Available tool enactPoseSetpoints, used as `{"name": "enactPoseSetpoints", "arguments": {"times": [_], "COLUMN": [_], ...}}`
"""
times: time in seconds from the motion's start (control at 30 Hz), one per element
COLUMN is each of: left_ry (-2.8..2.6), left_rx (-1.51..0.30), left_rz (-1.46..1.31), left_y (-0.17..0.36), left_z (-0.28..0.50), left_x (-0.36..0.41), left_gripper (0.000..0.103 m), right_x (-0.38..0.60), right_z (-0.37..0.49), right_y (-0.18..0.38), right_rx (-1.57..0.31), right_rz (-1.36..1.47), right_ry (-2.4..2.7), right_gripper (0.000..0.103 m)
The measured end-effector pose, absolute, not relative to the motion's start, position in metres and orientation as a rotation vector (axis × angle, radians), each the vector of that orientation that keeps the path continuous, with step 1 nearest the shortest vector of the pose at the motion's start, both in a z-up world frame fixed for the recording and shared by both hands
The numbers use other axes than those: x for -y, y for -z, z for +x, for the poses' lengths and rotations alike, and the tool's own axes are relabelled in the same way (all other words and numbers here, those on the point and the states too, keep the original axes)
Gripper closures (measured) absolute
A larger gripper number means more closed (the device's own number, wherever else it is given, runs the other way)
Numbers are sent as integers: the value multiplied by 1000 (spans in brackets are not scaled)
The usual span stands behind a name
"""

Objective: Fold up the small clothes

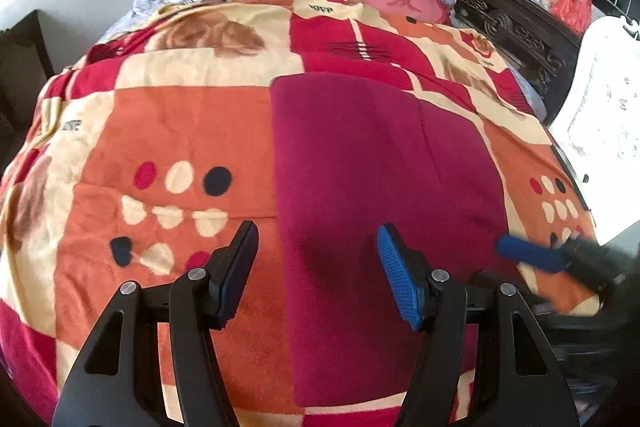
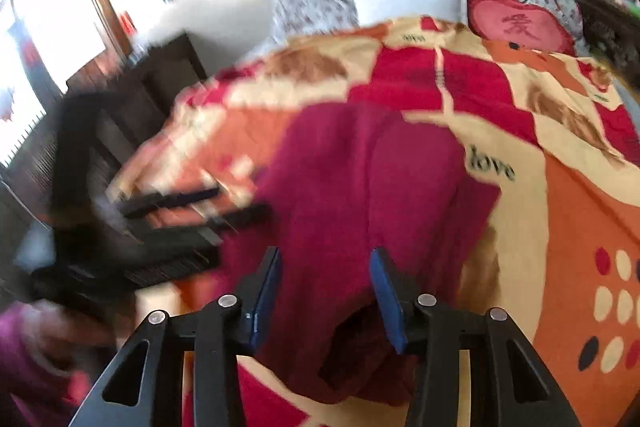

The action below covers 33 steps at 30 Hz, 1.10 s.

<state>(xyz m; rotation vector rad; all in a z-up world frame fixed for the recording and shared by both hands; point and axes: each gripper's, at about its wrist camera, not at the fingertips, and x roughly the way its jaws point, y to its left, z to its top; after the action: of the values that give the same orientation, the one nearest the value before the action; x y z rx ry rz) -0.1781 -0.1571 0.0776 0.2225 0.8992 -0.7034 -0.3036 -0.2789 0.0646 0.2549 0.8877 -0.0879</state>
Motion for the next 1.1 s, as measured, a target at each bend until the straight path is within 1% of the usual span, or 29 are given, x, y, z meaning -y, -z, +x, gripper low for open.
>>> {"name": "enactPoseSetpoints", "arguments": {"times": [0.07, 0.17, 0.3, 0.4, 0.47, 0.73, 0.77, 0.8, 0.83, 0.9, 1.1], "left_ry": [682, 667, 666, 653, 642, 625, 622, 620, 618, 616, 616], "left_rx": [-887, -886, -854, -811, -792, -766, -766, -763, -762, -762, -757], "left_rz": [233, 246, 232, 225, 208, 206, 206, 204, 202, 200, 200], "left_y": [-78, -79, -88, -99, -106, -125, -126, -126, -127, -128, -130], "left_z": [-180, -180, -185, -189, -190, -197, -198, -198, -200, -200, -203], "left_x": [155, 154, 149, 145, 142, 136, 136, 135, 135, 134, 134], "left_gripper": [41, 41, 41, 41, 41, 41, 41, 41, 41, 41, 41], "right_x": [284, 283, 277, 274, 275, 278, 277, 277, 276, 274, 276], "right_z": [-305, -309, -318, -323, -325, -321, -320, -320, -320, -321, -321], "right_y": [-45, -45, -67, -88, -99, -120, -121, -122, -122, -124, -125], "right_rx": [-912, -889, -854, -810, -782, -743, -740, -738, -736, -725, -724], "right_rz": [312, 321, 278, 241, 235, 247, 249, 250, 251, 253, 261], "right_ry": [97, 110, 110, 155, 189, 263, 271, 276, 277, 272, 280], "right_gripper": [62, 62, 62, 56, 55, 54, 53, 49, 42, 37, 37]}}
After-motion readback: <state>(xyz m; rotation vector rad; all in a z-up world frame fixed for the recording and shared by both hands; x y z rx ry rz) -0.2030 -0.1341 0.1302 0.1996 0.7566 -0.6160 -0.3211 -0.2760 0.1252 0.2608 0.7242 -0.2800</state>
